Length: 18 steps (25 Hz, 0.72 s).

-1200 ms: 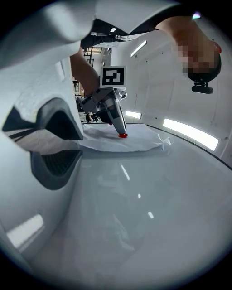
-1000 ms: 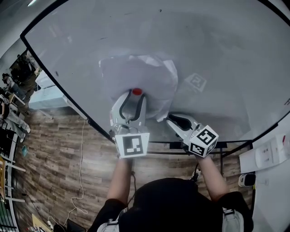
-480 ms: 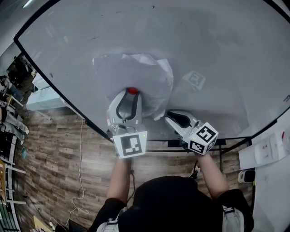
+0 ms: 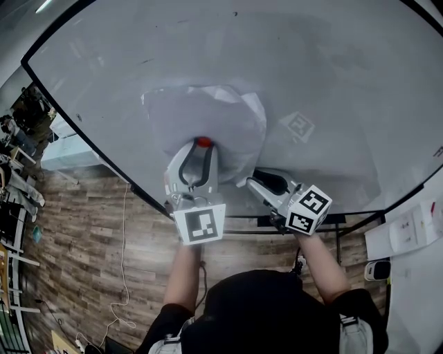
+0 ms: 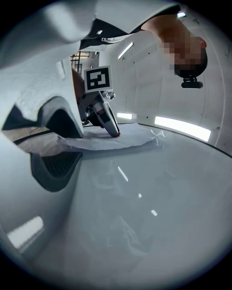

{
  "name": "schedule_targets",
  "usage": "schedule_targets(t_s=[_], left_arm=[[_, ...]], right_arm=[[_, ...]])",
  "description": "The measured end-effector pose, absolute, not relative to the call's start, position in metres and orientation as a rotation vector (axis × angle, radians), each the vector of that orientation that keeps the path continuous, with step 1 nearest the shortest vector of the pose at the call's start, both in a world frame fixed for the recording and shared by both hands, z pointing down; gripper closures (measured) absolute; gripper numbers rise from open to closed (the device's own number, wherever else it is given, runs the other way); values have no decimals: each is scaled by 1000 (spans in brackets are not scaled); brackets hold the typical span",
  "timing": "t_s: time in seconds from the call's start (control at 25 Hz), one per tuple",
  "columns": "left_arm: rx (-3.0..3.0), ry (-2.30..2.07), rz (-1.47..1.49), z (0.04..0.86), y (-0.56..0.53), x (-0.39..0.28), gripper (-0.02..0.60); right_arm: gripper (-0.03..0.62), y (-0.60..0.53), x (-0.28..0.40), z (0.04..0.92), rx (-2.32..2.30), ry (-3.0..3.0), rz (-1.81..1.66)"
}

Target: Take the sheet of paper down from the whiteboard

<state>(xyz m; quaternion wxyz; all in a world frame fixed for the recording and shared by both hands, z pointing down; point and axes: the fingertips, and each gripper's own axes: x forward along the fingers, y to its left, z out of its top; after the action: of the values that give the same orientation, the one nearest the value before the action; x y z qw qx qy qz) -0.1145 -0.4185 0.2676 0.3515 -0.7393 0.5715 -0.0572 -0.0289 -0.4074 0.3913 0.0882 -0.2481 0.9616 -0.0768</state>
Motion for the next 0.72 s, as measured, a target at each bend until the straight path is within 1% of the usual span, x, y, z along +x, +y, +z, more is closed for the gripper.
schedule_targets(t_s=[0.32, 0.36, 0.4, 0.72], left_arm=[[-1938, 1461, -127, 268, -418, -114, 449], [-1946, 1457, -122, 268, -417, -114, 449], [-1954, 1455, -118, 269, -417, -113, 449], [-1981, 1463, -114, 270, -418, -111, 449]], right_arm=[[497, -407, -37, 386, -677, 2848, -261], [551, -405, -37, 384, -651, 2838, -276], [590, -402, -36, 383, -616, 2825, -297], [591, -392, -36, 380, -548, 2829, -321]])
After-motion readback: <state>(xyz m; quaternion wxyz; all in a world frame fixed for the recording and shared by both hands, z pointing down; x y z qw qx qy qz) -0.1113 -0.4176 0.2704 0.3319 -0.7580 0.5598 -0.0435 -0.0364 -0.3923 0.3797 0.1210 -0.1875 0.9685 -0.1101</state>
